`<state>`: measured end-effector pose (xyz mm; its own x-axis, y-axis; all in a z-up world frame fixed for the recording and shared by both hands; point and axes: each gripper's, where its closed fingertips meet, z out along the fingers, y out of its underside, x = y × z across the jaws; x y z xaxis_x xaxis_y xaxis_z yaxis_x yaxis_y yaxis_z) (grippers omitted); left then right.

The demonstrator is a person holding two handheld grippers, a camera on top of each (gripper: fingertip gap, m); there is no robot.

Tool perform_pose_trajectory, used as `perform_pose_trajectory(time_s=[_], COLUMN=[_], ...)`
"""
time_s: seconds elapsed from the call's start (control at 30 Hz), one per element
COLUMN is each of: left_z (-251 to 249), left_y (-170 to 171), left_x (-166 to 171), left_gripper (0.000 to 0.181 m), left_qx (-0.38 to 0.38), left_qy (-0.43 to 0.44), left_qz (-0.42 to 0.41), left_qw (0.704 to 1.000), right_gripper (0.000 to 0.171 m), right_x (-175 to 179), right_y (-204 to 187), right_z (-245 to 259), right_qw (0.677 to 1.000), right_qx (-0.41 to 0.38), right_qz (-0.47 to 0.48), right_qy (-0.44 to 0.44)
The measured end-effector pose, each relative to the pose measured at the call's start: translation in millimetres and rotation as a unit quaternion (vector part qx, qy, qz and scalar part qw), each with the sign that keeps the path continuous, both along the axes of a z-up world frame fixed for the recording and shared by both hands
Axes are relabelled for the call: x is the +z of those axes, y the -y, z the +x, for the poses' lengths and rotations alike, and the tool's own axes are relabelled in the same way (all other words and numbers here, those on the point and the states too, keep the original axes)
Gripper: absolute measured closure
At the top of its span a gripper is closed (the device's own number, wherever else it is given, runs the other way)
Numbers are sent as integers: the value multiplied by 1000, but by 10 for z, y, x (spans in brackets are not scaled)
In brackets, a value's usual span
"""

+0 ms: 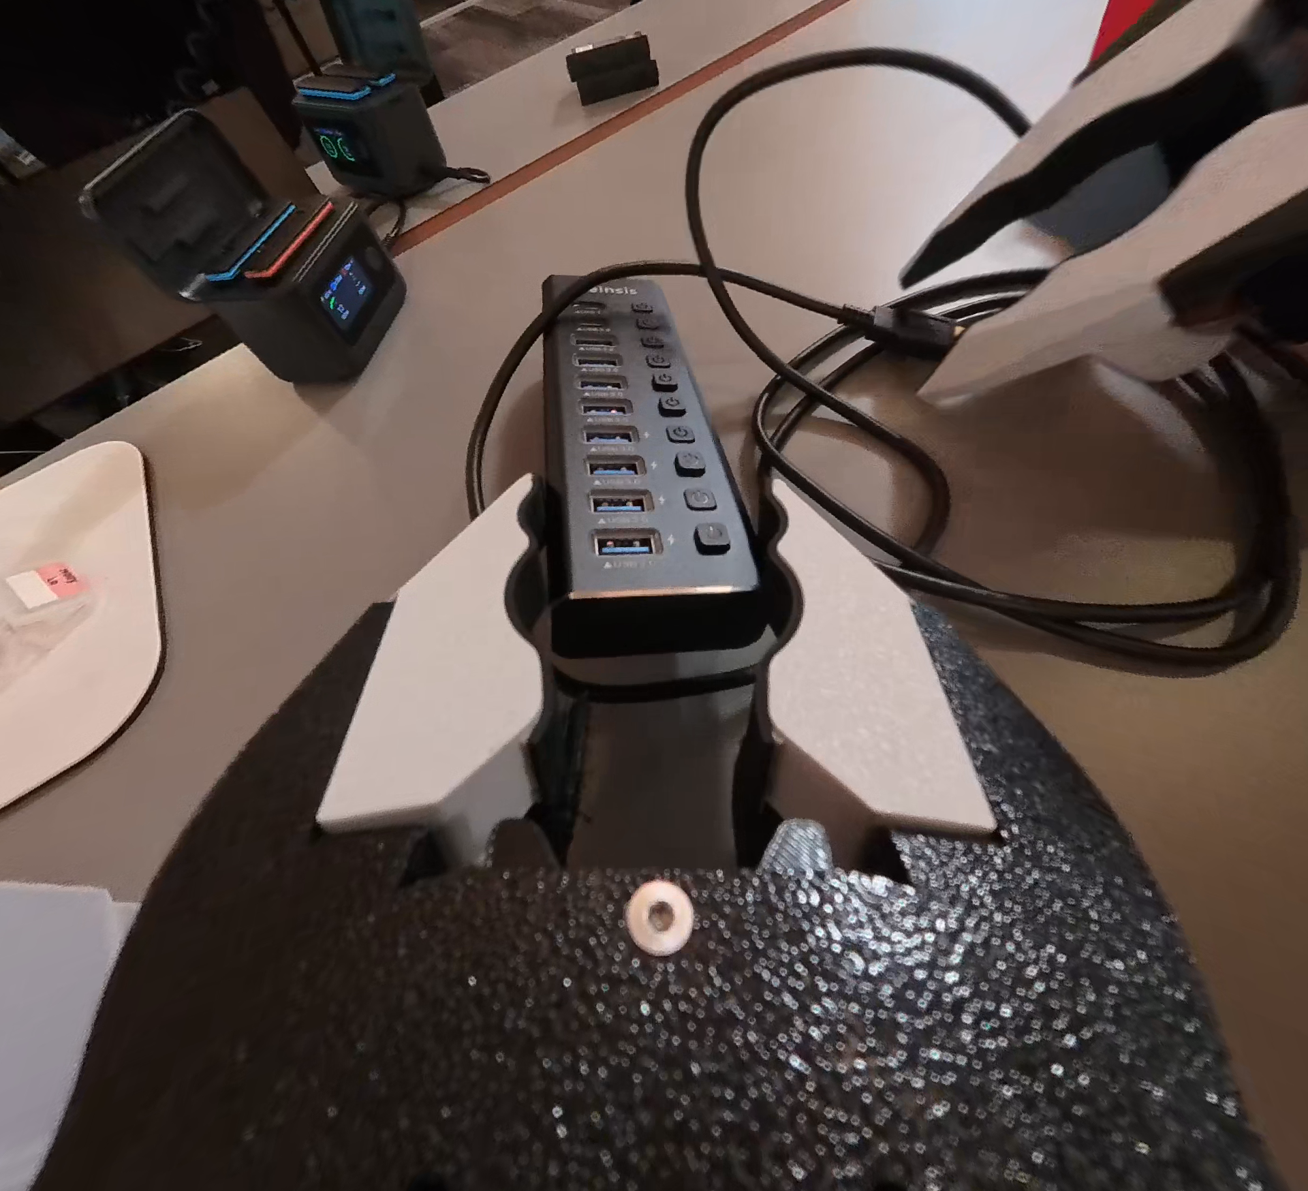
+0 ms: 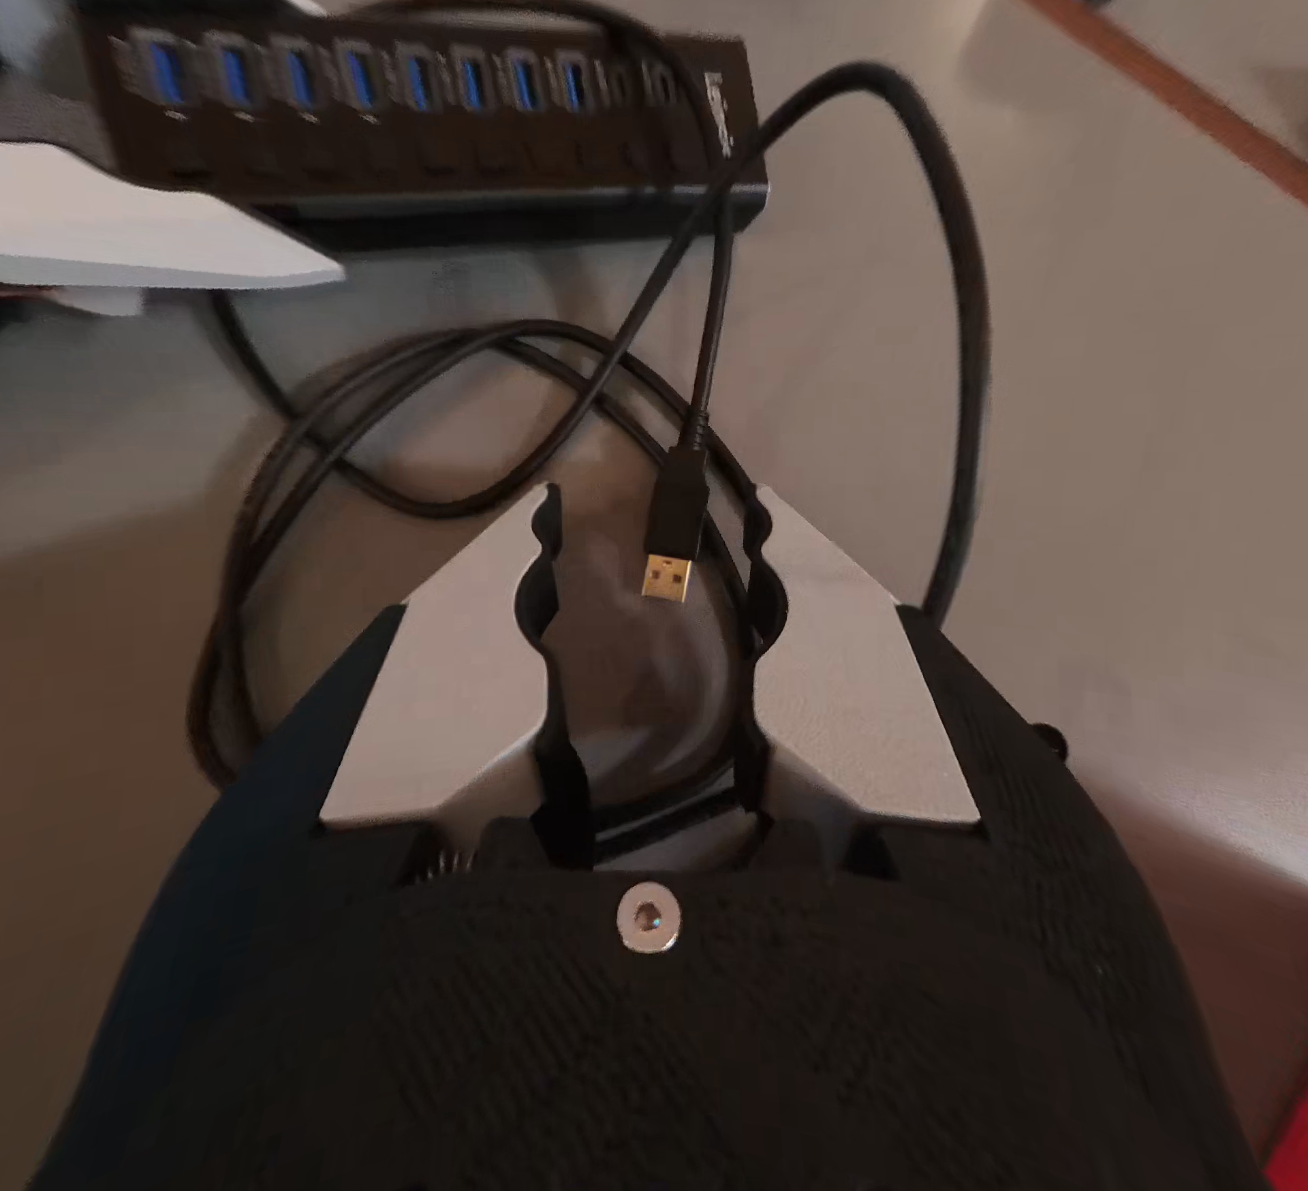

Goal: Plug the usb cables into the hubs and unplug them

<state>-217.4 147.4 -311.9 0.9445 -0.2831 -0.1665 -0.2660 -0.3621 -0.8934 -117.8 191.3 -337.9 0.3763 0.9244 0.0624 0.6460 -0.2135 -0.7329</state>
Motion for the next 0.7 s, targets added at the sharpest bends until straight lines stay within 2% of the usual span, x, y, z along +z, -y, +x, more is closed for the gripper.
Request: perform_pose_trajectory(time_s=[0.07,0.13,0.2,0.3,0.43,0.53,0.6,0.7], left_z=[2,2,3,6,19,45,180,475], left_y=[0,0,2,6,5,12,53,252], left_x=[-1,2,4,-11,-89,-126,14,523], left_gripper=[123,124,124,123,123,125,140,141], left_qx=[0,1,1,2,3,0,-29,-83], left_qy=[-2,2,6,17,22,5,26,118], left_qz=[0,-1,-2,-11,-36,-44,-14,66], left_qw=[1000,1000,1000,1000,999,999,999,987], right_gripper=[130,157,157,157,158,157,157,157], right_x=[-93,-85,-61,122,642,988,1139,1325], right_y=[-100,-173,-153,-189,-154,26,179,394], right_z=[-13,2,-10,10,49,49,33,49], right_qw=[999,999,999,999,979,955,940,918], right_qx=[-20,-28,-14,-8,9,47,83,137], right_qz=[-13,-14,-17,50,177,234,243,240], right_qy=[24,34,25,-8,-101,-179,-223,-285])
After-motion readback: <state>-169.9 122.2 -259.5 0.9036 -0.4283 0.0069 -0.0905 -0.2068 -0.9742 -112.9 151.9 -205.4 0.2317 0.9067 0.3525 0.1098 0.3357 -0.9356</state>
